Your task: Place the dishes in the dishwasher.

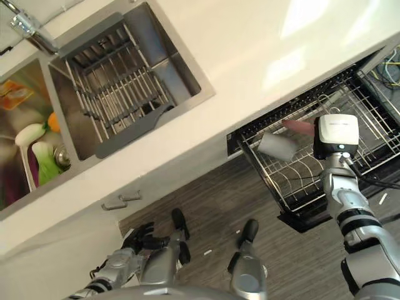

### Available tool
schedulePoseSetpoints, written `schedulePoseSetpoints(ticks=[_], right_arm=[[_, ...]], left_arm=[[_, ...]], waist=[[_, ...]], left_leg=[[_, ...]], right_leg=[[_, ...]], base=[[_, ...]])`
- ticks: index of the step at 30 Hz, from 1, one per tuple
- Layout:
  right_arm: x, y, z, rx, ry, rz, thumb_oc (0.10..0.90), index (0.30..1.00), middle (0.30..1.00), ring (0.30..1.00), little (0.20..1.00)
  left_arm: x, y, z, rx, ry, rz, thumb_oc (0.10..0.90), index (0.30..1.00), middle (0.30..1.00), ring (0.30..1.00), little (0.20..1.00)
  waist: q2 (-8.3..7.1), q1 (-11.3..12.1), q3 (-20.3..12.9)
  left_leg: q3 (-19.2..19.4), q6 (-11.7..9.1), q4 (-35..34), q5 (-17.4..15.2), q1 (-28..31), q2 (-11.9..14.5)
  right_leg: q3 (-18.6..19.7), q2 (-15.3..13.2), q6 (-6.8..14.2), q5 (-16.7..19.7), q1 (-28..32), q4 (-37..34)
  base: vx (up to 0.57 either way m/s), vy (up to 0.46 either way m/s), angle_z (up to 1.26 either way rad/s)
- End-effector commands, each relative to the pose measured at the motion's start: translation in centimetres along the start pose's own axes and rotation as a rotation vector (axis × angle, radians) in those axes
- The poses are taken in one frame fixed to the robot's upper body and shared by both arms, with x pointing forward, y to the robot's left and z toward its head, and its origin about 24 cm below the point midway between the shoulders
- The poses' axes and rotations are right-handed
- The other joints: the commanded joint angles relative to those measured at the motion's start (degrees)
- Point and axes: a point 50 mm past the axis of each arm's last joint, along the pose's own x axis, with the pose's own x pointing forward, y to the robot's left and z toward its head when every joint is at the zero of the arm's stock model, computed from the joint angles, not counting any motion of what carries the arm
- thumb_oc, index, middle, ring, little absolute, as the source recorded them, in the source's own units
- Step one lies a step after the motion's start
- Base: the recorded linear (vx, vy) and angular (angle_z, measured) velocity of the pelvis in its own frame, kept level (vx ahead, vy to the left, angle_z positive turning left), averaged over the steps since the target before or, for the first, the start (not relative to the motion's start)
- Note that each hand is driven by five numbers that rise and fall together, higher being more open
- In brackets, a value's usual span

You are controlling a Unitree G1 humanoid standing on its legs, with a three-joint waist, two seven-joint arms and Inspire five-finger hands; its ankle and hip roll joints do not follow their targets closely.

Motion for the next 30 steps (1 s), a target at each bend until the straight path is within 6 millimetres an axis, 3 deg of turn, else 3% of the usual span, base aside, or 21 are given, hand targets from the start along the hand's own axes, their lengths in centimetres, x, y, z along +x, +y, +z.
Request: schedulePoseSetpoints(ticks=[1, 2, 3, 4, 7, 8, 12, 16, 18, 20, 21, 23, 24, 25, 26, 27, 28, 29, 30], right_arm=[[3.2, -4.2, -1.3, -0.011, 0.086, -0.208, 0.403, 0.305, 0.305, 0.305, 0.305], [3.2, -4.2, -1.2, -0.011, 0.085, -0.209, 0.515, 0.472, 0.472, 0.472, 0.472], [3.3, -4.2, -1.1, -0.023, 0.08, -0.204, 0.734, 0.801, 0.801, 0.801, 0.801], [3.3, -4.0, -0.9, -0.033, 0.079, -0.196, 0.8, 0.9, 0.9, 0.9, 0.9], [3.0, -3.4, -0.2, -0.021, 0.085, -0.197, 0.8, 0.9, 0.9, 0.9, 0.9], [2.3, -2.5, 1.2, 0.022, 0.046, -0.173, 0.8, 0.9, 0.9, 0.9, 0.9], [0.4, -0.8, 3.4, 0.04, -0.099, -0.067, 0.8, 0.9, 0.9, 0.9, 0.9], [-1.1, -0.4, 4.1, 0.113, -0.198, 0.024, 0.8, 0.9, 0.9, 0.9, 0.9], [-1.6, -0.4, 3.9, 0.176, -0.215, 0.06, 0.8, 0.9, 0.9, 0.9, 0.9], [-2.1, -1.0, 2.2, 0.237, -0.178, 0.059, 0.8, 0.9, 0.9, 0.9, 0.9], [-2.1, -1.0, 2.2, 0.237, -0.178, 0.059, 0.8, 0.9, 0.9, 0.9, 0.9], [-2.3, -2.6, -0.6, 0.285, -0.071, -0.029, 0.8, 0.9, 0.9, 0.9, 0.9], [-2.3, -2.6, -0.6, 0.285, -0.071, -0.029, 0.8, 0.9, 0.9, 0.9, 0.9], [-2.5, -3.3, -2.1, 0.316, 0.001, -0.084, 0.8, 0.9, 0.9, 0.9, 0.9], [-3.5, -4.0, -5.0, 0.349, 0.133, -0.168, 0.75, 0.825, 0.825, 0.825, 0.825], [-3.5, -4.0, -5.0, 0.349, 0.133, -0.168, 0.75, 0.825, 0.825, 0.825, 0.825], [-4.1, -4.3, -6.6, 0.372, 0.219, -0.214, 0.4, 0.3, 0.3, 0.3, 0.3], [-4.1, -4.3, -6.6, 0.372, 0.219, -0.214, 0.4, 0.3, 0.3, 0.3, 0.3], [-8.0, -2.1, -11.2, 0.48, 0.563, -0.269, 0.4, 0.3, 0.3, 0.3, 0.3]], left_arm=[[-1.4, 1.9, -5.3, 0.117, 0.183, 0.044, 0.8, 0.9, 0.9, 0.9, 0.9], [-1.4, 1.9, -5.3, 0.116, 0.183, 0.044, 0.8, 0.9, 0.9, 0.9, 0.9], [-1.3, 1.9, -5.0, 0.109, 0.172, 0.046, 0.8, 0.9, 0.9, 0.9, 0.9], [-1.2, 1.8, -4.7, 0.104, 0.162, 0.045, 0.8, 0.9, 0.9, 0.9, 0.9], [-1.1, 1.7, -4.4, 0.094, 0.152, 0.051, 0.8, 0.9, 0.9, 0.9, 0.9], [-1.0, 1.8, -4.3, 0.092, 0.159, 0.06, 0.8, 0.9, 0.9, 0.9, 0.9], [-0.8, 2.2, -4.1, 0.087, 0.163, 0.083, 0.8, 0.9, 0.9, 0.9, 0.9], [-0.7, 2.8, -3.7, 0.092, 0.159, 0.097, 0.8, 0.9, 0.9, 0.9, 0.9], [-0.6, 3.1, -3.5, 0.09, 0.156, 0.096, 0.8, 0.9, 0.9, 0.9, 0.9], [-0.7, 3.4, -3.7, 0.088, 0.176, 0.089, 0.8, 0.9, 0.9, 0.9, 0.9], [-0.7, 3.4, -3.7, 0.088, 0.176, 0.089, 0.8, 0.9, 0.9, 0.9, 0.9], [-0.9, 3.5, -4.4, 0.095, 0.21, 0.088, 0.8, 0.9, 0.9, 0.9, 0.9], [-0.9, 3.5, -4.4, 0.095, 0.21, 0.088, 0.8, 0.9, 0.9, 0.9, 0.9], [-1.0, 3.5, -4.7, 0.095, 0.226, 0.09, 0.8, 0.9, 0.9, 0.9, 0.9], [-1.2, 3.5, -5.3, 0.091, 0.245, 0.091, 0.8, 0.9, 0.9, 0.9, 0.9], [-1.2, 3.5, -5.3, 0.091, 0.245, 0.091, 0.8, 0.9, 0.9, 0.9, 0.9], [-1.3, 3.5, -5.6, 0.093, 0.254, 0.091, 0.8, 0.9, 0.9, 0.9, 0.9], [-1.3, 3.5, -5.6, 0.093, 0.254, 0.091, 0.8, 0.9, 0.9, 0.9, 0.9], [-1.5, 3.4, -6.2, 0.072, 0.275, 0.092, 0.8, 0.9, 0.9, 0.9, 0.9]], waist=[[-0.78, -0.06, -1.01], [-0.77, -0.1, -1.04], [-0.51, 0.0, -0.92], [-0.24, 0.05, -0.76], [0.34, -0.02, -0.27], [0.15, -0.23, -0.45], [-0.66, -0.84, -0.82], [-1.86, -1.67, -1.42], [-2.69, -2.3, -1.9], [-4.17, -3.51, -3.06], [-4.17, -3.51, -3.06], [-5.16, -4.57, -4.0], [-5.16, -4.57, -4.0], [-5.4, -5.04, -4.49], [-5.55, -5.99, -5.25], [-5.55, -5.99, -5.25], [-5.59, -6.39, -5.56], [-5.59, -6.39, -5.56], [-5.65, -8.09, -6.53]], left_leg=[[-2.29, -4.0, 0.59, 0.76, -2.99, 1.2], [-2.28, -3.99, 0.6, 0.76, -3.06, 1.2], [-2.28, -4.0, 0.55, 0.82, -3.34, 1.1], [-2.24, -3.95, 0.52, 0.88, -3.62, 1.0], [-1.32, -3.21, 0.43, 2.08, -4.18, 1.04], [-1.28, -3.22, 0.44, 2.0, -3.84, 1.07], [-1.43, -3.33, 0.56, 1.67, -2.7, 1.31], [-1.36, -3.3, 0.73, 1.08, -1.1, 1.52], [-1.01, -3.21, 0.78, 0.5, 0.1, 1.59], [-0.18, -3.02, 0.87, -0.42, 2.57, 1.76], [-0.18, -3.02, 0.87, -0.42, 2.57, 1.76], [0.81, -2.8, 0.96, -1.24, 4.93, 1.85], [0.81, -2.8, 0.96, -1.24, 4.93, 1.85], [1.22, -2.75, 0.96, -1.51, 5.78, 1.88], [1.95, -2.56, 0.94, -2.05, 7.23, 1.93], [1.95, -2.56, 0.94, -2.05, 7.23, 1.93], [2.44, -2.51, 0.93, -2.29, 7.95, 1.9], [2.44, -2.51, 0.93, -2.29, 7.95, 1.9], [3.1, -2.22, 0.87, -3.1, 9.37, 1.86]], right_leg=[[5.33, -2.21, 5.59, -6.03, -0.25, 0.6], [5.33, -2.22, 5.59, -6.02, -0.32, 0.6], [5.51, -2.34, 5.63, -5.92, -0.76, 0.6], [5.64, -2.53, 5.65, -5.75, -1.22, 0.6], [5.45, -2.6, 5.31, -4.36, -2.29, 0.6], [5.63, -2.53, 5.24, -4.4, -1.99, 0.6], [5.33, -2.38, 4.94, -4.69, -0.95, 0.6], [5.12, -2.21, 4.75, -4.96, 0.5, 0.6], [5.04, -1.95, 4.67, -5.02, 1.38, 0.6], [5.16, -1.5, 4.65, -5.18, 3.22, 0.6], [5.16, -1.5, 4.65, -5.18, 3.22, 0.6], [5.57, -1.16, 4.72, -5.34, 4.79, 0.6], [5.57, -1.16, 4.72, -5.34, 4.79, 0.6], [5.97, -0.98, 4.72, -5.45, 5.42, 0.6], [6.11, -0.76, 4.77, -5.75, 6.39, 0.6], [6.11, -0.76, 4.77, -5.75, 6.39, 0.6], [6.21, -0.74, 4.79, -5.76, 6.76, 0.6], [6.21, -0.74, 4.79, -5.76, 6.76, 0.6], [6.44, -0.72, 4.84, -5.93, 7.65, 0.6]], base=[[0.03, 0.012, 0.07], [0.03, 0.015, 0.0], [-0.03, 0.019, -0.03], [-0.12, 0.03, -0.04], [-0.05, 0.025, -0.05], [-0.1, 0.018, -0.06], [-0.01, -0.021, -0.06], [0.01, -0.043, -0.01], [0.02, -0.023, -0.03], [0.06, -0.044, -0.08], [0.06, -0.03, -0.02], [0.05, -0.015, -0.13], [0.05, -0.009, -0.21], [0.08, 0.01, -0.14], [0.08, 0.01, -0.14], [0.09, 0.016, -0.22], [0.03, 0.008, -0.18], [0.11, 0.021, -0.28], [0.1, 0.014, -0.2]])
